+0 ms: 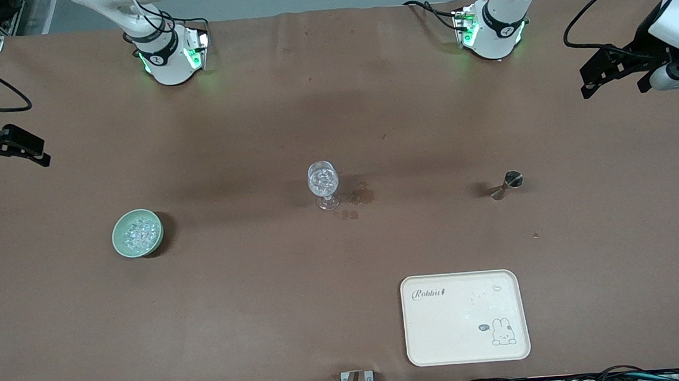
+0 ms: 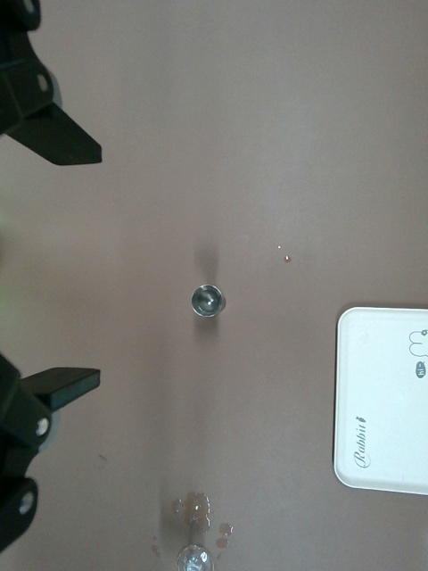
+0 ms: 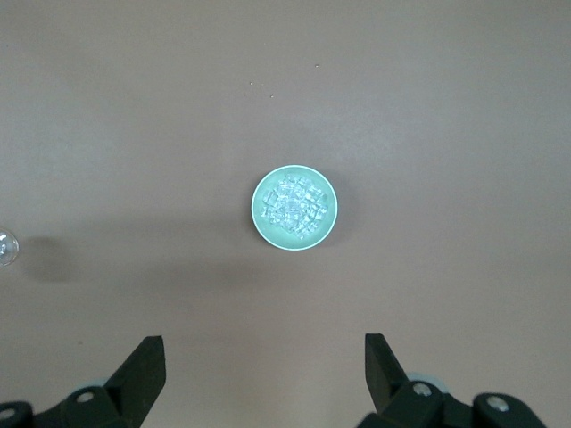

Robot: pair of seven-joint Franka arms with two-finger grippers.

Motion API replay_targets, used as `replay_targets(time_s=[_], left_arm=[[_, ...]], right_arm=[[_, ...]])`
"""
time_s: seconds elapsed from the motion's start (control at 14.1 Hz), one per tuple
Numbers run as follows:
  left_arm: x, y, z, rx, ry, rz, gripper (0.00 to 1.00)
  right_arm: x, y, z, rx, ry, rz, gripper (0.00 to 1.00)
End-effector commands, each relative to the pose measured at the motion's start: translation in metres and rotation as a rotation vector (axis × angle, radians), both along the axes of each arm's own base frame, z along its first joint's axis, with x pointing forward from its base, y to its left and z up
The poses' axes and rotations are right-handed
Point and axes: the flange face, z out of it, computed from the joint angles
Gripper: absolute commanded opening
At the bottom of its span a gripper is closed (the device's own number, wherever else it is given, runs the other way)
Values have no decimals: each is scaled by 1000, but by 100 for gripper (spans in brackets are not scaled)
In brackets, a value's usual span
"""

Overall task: Pour wine and add ice with both arms
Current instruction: 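Move the right gripper toward the green bowl while the left gripper reaches the jigger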

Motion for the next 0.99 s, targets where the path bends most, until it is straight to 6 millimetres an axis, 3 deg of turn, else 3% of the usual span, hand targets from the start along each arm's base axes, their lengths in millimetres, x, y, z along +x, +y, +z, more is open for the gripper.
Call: replay_targets(time_s=[0.0,0.21,0.35,0.64,0.92], left_arm=[[1,2,4,-1,-1,-11,100],[2,3,7,-3,-7,-8,100],[18,8,1,-2,34,1,100],[46,27,-43,-1,122,4,100],[51,50,-92,-50,242,187,100]], right_arm=[[-3,1,3,10,-8,14,100],[0,2,-4,10,6,14,100],[0,2,-4,10,6,14,100],[0,0,-5,10,7,11,100],[1,1,-9,11,12,14,100]])
